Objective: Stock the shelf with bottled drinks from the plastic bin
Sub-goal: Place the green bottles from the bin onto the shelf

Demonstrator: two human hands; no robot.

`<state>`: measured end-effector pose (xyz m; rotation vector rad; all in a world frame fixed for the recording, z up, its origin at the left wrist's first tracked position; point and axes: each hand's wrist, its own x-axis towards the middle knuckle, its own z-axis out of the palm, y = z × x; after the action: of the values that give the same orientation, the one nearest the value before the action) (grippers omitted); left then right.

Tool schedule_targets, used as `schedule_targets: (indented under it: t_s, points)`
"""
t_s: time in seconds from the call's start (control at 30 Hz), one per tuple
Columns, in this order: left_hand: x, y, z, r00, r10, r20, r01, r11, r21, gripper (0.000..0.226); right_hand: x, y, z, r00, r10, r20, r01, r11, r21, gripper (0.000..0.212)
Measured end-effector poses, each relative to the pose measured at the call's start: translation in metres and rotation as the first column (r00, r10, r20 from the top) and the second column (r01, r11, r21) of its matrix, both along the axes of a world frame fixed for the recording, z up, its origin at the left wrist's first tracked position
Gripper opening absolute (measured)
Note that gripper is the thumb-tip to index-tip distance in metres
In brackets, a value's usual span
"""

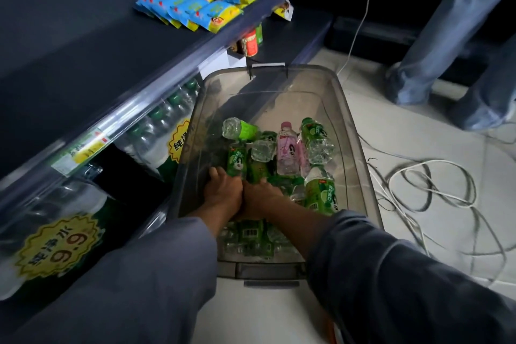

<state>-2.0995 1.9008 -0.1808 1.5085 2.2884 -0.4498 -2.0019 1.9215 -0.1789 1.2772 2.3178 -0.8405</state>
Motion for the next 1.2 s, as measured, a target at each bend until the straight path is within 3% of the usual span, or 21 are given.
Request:
schedule_targets:
  t_s: [0.2, 0.33, 0.5, 0.63, 0.8, 0.9, 1.2]
  points:
    - [0.010, -0.007, 0.019, 0.985, 0.102, 0.140, -0.128, 0.972, 0.195, 0.047, 0.009, -0.008, 0.007, 0.993, -0.062, -0.101, 0.067, 0.997, 0.043, 0.107]
    - [0.011, -0.016, 0.034, 0.977, 0.051, 0.206, -0.113, 0.947, 0.301, 0.047, 0.013, -0.014, 0.016, 0.987, -0.060, -0.149, 0.079, 0.989, 0.124, 0.107]
    - [0.003, -0.031, 0.048, 0.997, -0.046, 0.054, 0.024, 0.932, 0.361, 0.030, 0.016, -0.020, 0.027, 0.966, -0.089, -0.242, 0.134, 0.976, 0.174, 0.094]
    - [0.002, -0.036, 0.043, 0.997, -0.052, 0.052, 0.028, 0.921, 0.389, 0.060, 0.022, -0.023, 0.032, 0.933, -0.128, -0.337, 0.198, 0.964, 0.180, 0.092]
    - [0.012, -0.038, 0.067, 0.994, -0.013, -0.110, 0.056, 0.914, 0.402, 0.066, 0.024, -0.021, 0.045, 0.888, -0.150, -0.436, 0.271, 0.935, 0.230, 0.095]
    - [0.015, -0.039, 0.085, 0.992, -0.002, -0.124, 0.056, 0.897, 0.438, 0.072, 0.026, -0.021, 0.060, 0.857, -0.151, -0.492, 0.312, 0.912, 0.265, 0.090]
    - [0.003, -0.059, 0.168, 0.984, 0.007, -0.177, 0.111, 0.754, 0.648, 0.050, 0.041, -0.033, 0.139, 0.780, -0.006, -0.626, 0.406, 0.765, 0.500, 0.084]
